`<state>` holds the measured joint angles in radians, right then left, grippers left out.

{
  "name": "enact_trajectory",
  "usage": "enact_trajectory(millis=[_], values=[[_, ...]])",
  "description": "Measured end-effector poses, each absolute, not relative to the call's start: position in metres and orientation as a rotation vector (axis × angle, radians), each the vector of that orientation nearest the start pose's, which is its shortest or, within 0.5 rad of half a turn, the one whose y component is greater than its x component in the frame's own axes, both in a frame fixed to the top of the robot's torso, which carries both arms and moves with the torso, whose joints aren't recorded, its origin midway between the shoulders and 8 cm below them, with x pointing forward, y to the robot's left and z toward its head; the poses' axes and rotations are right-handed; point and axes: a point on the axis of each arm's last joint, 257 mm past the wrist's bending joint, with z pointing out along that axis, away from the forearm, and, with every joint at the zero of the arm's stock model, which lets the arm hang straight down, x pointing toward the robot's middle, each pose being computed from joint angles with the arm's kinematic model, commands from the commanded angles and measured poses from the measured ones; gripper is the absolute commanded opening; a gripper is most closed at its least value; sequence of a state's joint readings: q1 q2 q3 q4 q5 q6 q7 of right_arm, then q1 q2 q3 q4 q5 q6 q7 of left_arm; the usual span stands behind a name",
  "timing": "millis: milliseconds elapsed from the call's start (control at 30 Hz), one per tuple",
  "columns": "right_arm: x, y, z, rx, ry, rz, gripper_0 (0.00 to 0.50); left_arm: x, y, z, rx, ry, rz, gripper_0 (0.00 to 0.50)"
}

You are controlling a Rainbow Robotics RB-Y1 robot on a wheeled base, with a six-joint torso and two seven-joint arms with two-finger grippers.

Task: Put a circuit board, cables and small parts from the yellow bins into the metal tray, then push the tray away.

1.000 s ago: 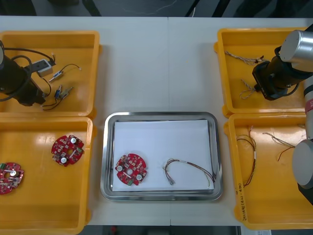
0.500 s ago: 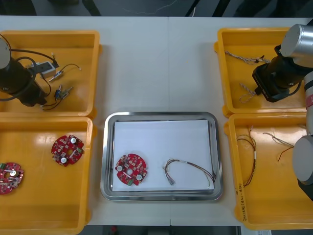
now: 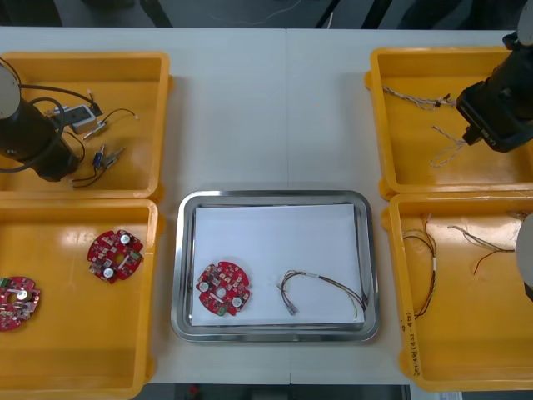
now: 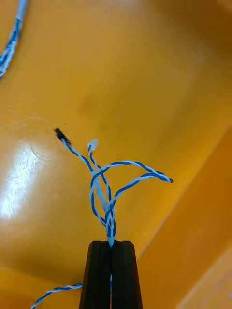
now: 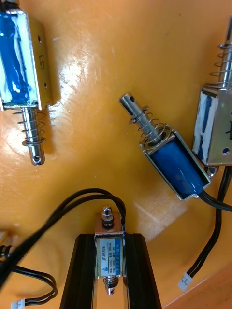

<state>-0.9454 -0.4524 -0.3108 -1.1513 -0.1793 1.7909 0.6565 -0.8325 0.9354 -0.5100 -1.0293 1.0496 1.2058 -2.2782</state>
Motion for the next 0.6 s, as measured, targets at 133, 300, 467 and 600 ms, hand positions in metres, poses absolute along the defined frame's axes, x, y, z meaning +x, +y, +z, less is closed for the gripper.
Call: enact_trajectory(millis=[133, 300, 467, 600], values=[[0.543, -0.371, -0.136, 1.276, 2.476, 0.127, 0.000, 0.564, 0.406, -0.229, 1.077, 2.501, 0.264, 0.000], [0.541, -0.385, -0.108, 1.146, 2.470, 0.084, 0.000, 0.564, 0.406, -0.229, 1.076, 2.501, 0.263, 0.000], [0.546, -0.392, -0.074, 0.931, 2.449, 0.034, 0.000, 0.564, 0.405, -0.227, 1.079, 2.503, 0.261, 0.000], [0.548, -0.394, -0.053, 0.841, 2.416, 0.013, 0.000, 0.564, 0.403, -0.222, 1.083, 2.505, 0.258, 0.000]])
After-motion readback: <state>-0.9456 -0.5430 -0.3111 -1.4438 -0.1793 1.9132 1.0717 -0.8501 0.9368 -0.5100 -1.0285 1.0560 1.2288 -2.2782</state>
